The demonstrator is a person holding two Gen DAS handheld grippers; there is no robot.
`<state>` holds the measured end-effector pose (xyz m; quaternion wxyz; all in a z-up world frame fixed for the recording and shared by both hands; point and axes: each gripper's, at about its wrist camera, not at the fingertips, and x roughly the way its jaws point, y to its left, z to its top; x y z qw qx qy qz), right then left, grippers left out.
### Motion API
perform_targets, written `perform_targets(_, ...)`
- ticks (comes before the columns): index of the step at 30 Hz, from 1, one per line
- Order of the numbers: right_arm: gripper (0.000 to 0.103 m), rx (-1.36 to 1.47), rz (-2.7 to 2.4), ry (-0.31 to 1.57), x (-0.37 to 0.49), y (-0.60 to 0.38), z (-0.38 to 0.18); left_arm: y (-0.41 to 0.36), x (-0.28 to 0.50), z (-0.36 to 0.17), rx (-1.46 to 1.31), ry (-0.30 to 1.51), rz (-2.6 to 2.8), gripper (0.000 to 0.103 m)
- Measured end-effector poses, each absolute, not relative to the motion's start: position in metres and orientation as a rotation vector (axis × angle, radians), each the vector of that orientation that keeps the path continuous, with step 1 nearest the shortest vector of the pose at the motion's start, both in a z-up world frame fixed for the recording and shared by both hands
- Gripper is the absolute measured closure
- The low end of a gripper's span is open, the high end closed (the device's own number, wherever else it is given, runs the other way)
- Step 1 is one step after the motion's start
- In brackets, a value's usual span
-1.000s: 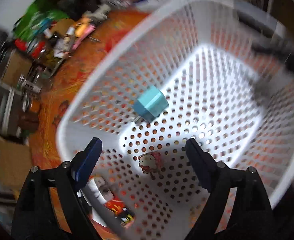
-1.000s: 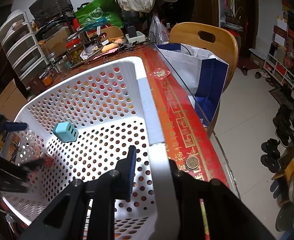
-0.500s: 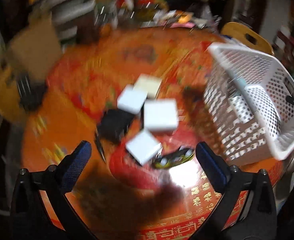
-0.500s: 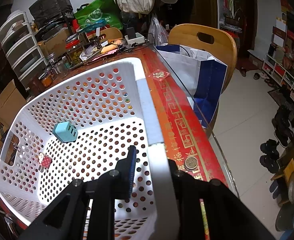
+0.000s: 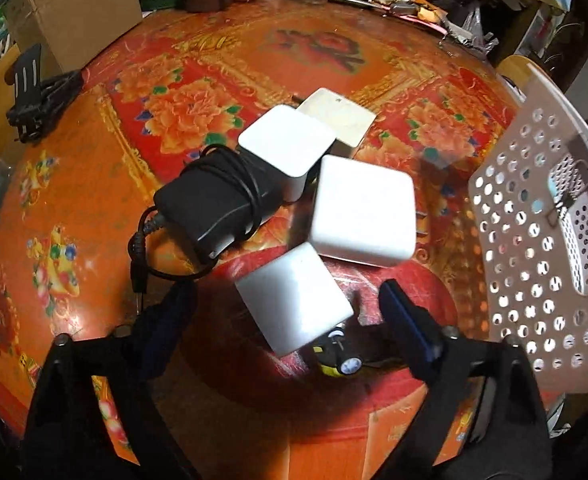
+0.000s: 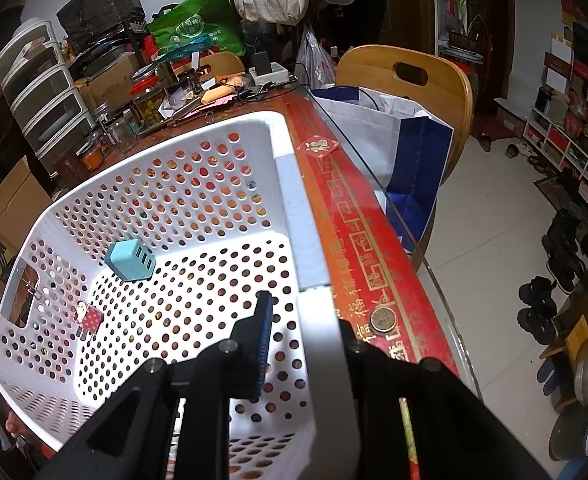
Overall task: Organize rigid objects
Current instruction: 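Grasp the white square charger with the left tool, then place the white charger into the basket with the left tool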
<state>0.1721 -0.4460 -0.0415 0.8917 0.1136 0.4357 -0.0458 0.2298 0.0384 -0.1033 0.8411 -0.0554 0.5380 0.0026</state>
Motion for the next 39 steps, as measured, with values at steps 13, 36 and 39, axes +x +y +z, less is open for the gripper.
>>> perform_targets(13,0.085,0.236,-0.087,0.905,0.172,-0.446,-0.041,0.022,0.216,-0.096,-0.033,1.052,-0.008,0.049)
perform_targets(36,0.085,0.223,-0.082,0.907,0.172,-0.445,-0.040,-0.014,0.203,0.037,0.300,0.675,0.094,0.049)
perform_targets(39,0.085,0.221,-0.080,0.906,0.173,-0.445,-0.040,-0.038,0.204,0.045,0.363,0.646,0.070,0.049)
